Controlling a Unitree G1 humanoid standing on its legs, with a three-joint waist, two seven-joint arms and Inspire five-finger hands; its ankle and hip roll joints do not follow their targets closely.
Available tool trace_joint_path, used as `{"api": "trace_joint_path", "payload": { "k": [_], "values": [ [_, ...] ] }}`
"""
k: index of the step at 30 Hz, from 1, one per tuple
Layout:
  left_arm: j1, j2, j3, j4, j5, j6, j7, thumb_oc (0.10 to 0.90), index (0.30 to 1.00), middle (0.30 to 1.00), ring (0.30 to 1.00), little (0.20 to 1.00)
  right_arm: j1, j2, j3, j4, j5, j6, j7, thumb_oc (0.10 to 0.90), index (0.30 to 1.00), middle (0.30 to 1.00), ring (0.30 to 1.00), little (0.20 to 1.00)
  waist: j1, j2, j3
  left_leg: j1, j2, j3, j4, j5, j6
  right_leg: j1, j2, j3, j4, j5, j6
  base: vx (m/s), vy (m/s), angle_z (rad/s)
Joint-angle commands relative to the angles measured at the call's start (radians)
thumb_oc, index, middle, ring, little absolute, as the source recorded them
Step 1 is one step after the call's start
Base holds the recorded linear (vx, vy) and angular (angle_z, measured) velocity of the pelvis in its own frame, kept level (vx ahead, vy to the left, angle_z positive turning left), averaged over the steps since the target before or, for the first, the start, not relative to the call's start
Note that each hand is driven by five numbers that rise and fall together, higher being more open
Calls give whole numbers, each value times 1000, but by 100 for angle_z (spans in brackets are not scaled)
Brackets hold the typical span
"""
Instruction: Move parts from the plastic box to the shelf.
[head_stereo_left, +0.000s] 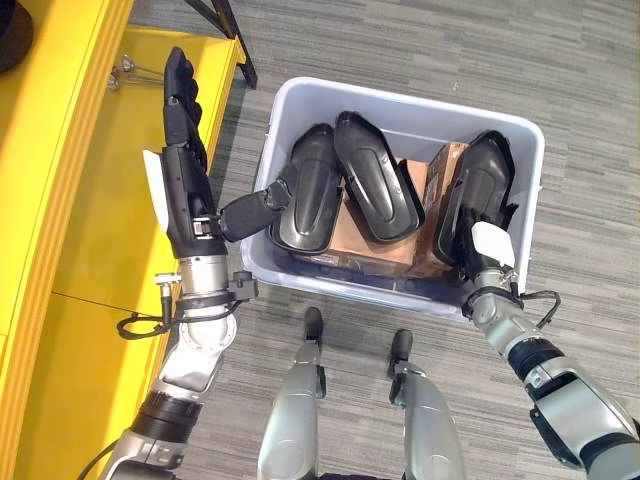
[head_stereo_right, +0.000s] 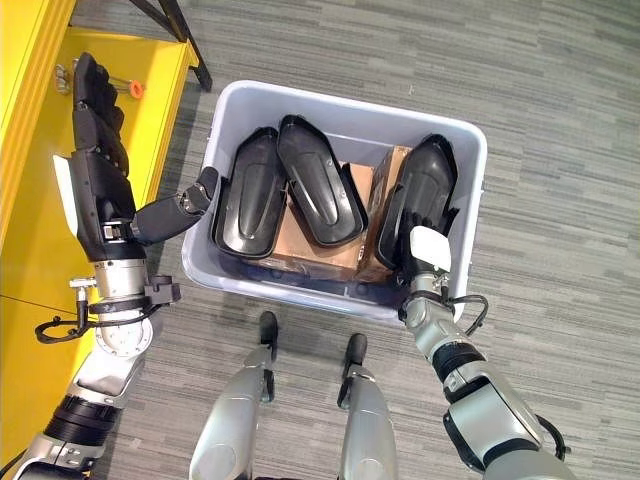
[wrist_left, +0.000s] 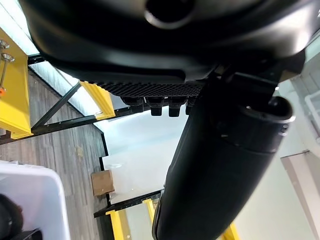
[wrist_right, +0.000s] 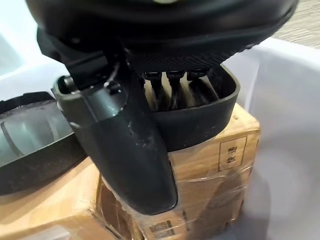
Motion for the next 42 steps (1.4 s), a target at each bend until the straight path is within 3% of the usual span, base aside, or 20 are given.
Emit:
{"api": "trace_joint_path", "payload": {
  "k": [1, 10, 17, 19, 21, 25, 26, 28, 34, 40, 42],
  "values": [
    [-94, -22, 15, -85, 2, -73, 38, 900, 1000, 1000, 1000, 1000, -56, -17, 45, 71, -3, 8, 57, 900, 1000, 1000, 1000, 1000, 15, 57, -12, -47, -72, -63, 84, -82, 42, -32, 23, -28, 59, -23, -12, -42, -2, -5],
    [-89, -30, -5, -83, 12, -74, 50, 900, 1000, 1000, 1000, 1000, -93, -27, 57, 87, -6, 20, 54, 900, 1000, 1000, 1000, 1000, 9, 75, -12, -140, -75, -62, 137, -85, 42, -136, 21, -16, 133, -41, -18, -46, 7, -2],
    [-89, -28, -15, -74, 35, -89, 81, 900, 1000, 1000, 1000, 1000, -136, -35, 68, 100, -22, 19, 44, 900, 1000, 1000, 1000, 1000, 9, 93, -12, -260, -85, -64, 245, -112, 52, -256, 17, -8, 253, -74, -31, -67, 1, -5],
    [-94, -27, -17, -71, 42, -91, 91, 900, 1000, 1000, 1000, 1000, -145, -40, 73, 100, -23, 23, 40, 900, 1000, 1000, 1000, 1000, 7, 97, -12, -301, -89, -57, 295, -130, 56, -295, 16, -8, 310, -96, -38, -25, -34, -6],
    [-86, -23, -23, -67, 16, -72, 94, 900, 1000, 1000, 1000, 1000, -144, -48, 78, 100, -22, 41, 32, 900, 1000, 1000, 1000, 1000, 2, 105, -12, -354, -93, -59, 415, -210, 61, -355, -3, 15, 445, -171, -40, 27, -37, 9],
    [-72, -22, -38, -54, 21, -91, 79, 900, 1000, 1000, 1000, 1000, -128, -41, 78, 115, -3, 25, 67, 900, 1000, 1000, 1000, 1000, -10, 118, -12, -461, -87, -57, 581, -291, 77, -465, -12, 47, 597, -225, -55, -11, -29, 4],
    [-70, -17, -38, -52, 19, -92, 85, 900, 1000, 1000, 1000, 1000, -122, -42, 78, 117, -6, 26, 83, 400, 300, 300, 300, 300, -13, 120, -12, -473, -86, -59, 603, -303, 80, -480, -12, 53, 618, -232, -57, -17, -45, -9],
    [-66, -11, -30, -44, 4, -95, 74, 900, 1000, 1000, 1000, 1000, -121, -39, 81, 134, -12, 12, 83, 400, 300, 300, 300, 300, -17, 125, -12, -494, -85, -58, 649, -326, 85, -502, -10, 62, 659, -249, -64, -10, -31, 2],
    [-50, -3, -24, -43, -55, -91, -1, 900, 1000, 1000, 1000, 1000, -123, -42, 84, 144, -2, -15, 147, 400, 300, 300, 300, 300, -17, 128, -12, -468, -83, -57, 638, -322, 84, -476, -3, 61, 648, -244, -65, -6, -19, 0],
    [-37, 7, -19, -46, -84, -104, -34, 900, 1000, 1000, 1000, 1000, -111, -28, 110, 122, -15, -100, 192, 400, 300, 300, 300, 300, -21, 119, -12, -383, -78, -57, 555, -289, 76, -393, 17, 63, 559, -209, -56, -23, -10, -2],
    [-45, 6, -13, -50, -79, -109, -34, 900, 1000, 1000, 1000, 1000, -101, -22, 126, 85, 8, -111, 182, 400, 300, 300, 300, 300, -24, 109, -12, -349, -74, -50, 487, -240, 75, -357, 28, 58, 481, -160, -57, -115, -17, -6]
  ]
}}
